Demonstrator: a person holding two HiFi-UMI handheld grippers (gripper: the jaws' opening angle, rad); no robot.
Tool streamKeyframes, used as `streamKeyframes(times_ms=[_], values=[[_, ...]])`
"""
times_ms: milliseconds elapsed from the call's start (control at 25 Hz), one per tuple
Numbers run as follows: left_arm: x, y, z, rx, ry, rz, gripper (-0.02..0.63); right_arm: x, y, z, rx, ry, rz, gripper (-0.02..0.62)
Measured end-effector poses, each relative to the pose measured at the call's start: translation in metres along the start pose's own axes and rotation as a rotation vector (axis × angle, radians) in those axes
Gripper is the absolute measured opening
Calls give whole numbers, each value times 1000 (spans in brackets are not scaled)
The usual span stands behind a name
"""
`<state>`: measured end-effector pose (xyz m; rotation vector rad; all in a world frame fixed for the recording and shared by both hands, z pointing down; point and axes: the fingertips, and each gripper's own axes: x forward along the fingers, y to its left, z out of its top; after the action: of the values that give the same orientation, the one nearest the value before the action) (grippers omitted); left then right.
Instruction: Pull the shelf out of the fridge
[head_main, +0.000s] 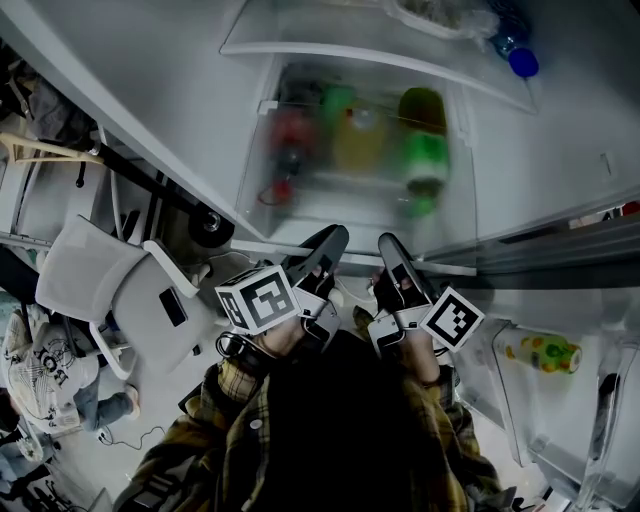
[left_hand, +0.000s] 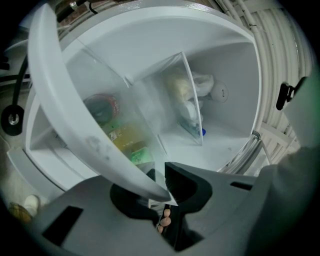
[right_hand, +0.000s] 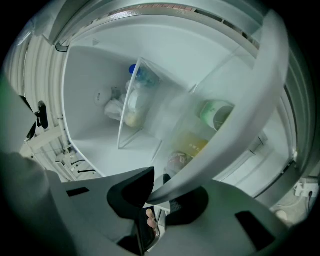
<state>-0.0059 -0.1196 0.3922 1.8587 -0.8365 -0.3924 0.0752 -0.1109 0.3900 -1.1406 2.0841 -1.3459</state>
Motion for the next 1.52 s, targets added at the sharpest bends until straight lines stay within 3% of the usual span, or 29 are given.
streamKeyframes(times_ms=[1520], values=[[-8, 0, -3, -22, 4, -3, 69, -4, 5, -6, -4, -1, -1, 71]])
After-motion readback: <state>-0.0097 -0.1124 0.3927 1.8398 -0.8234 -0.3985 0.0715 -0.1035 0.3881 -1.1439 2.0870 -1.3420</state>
